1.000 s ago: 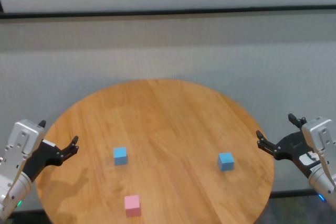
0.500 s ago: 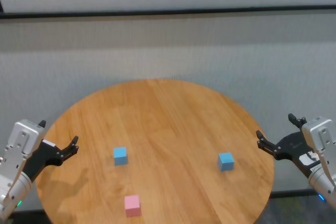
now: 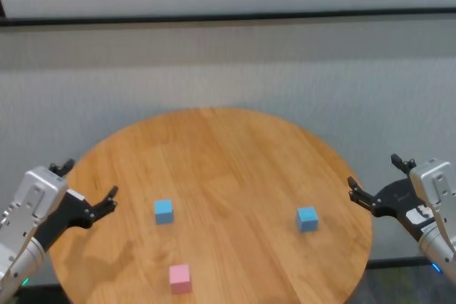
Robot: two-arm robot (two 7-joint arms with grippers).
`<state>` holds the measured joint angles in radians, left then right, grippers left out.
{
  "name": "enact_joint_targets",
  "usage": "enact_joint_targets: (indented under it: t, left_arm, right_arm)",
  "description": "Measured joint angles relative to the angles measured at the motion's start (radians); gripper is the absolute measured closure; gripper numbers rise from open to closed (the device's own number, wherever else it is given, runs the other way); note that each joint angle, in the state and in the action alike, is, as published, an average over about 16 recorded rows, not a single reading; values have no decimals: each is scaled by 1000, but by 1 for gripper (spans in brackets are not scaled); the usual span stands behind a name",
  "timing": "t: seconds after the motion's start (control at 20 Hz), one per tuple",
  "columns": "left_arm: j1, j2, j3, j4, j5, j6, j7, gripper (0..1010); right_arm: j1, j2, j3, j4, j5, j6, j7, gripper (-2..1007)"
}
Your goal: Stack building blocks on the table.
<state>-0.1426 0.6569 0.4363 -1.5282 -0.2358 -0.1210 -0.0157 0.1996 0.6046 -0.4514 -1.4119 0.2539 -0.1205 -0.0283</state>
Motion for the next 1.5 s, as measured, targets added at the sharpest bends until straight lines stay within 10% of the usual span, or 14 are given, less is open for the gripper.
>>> enact_joint_targets:
  t: [0.85,1.5]
  left_arm:
    - [128,147,-78,-197,-175,-2,-281,8]
    - [77,126,-13,-152,-213,-21,-528,8]
  right_arm:
    - [0,0,0,0,0,0,0,0]
    - [0,0,0,0,0,0,0,1]
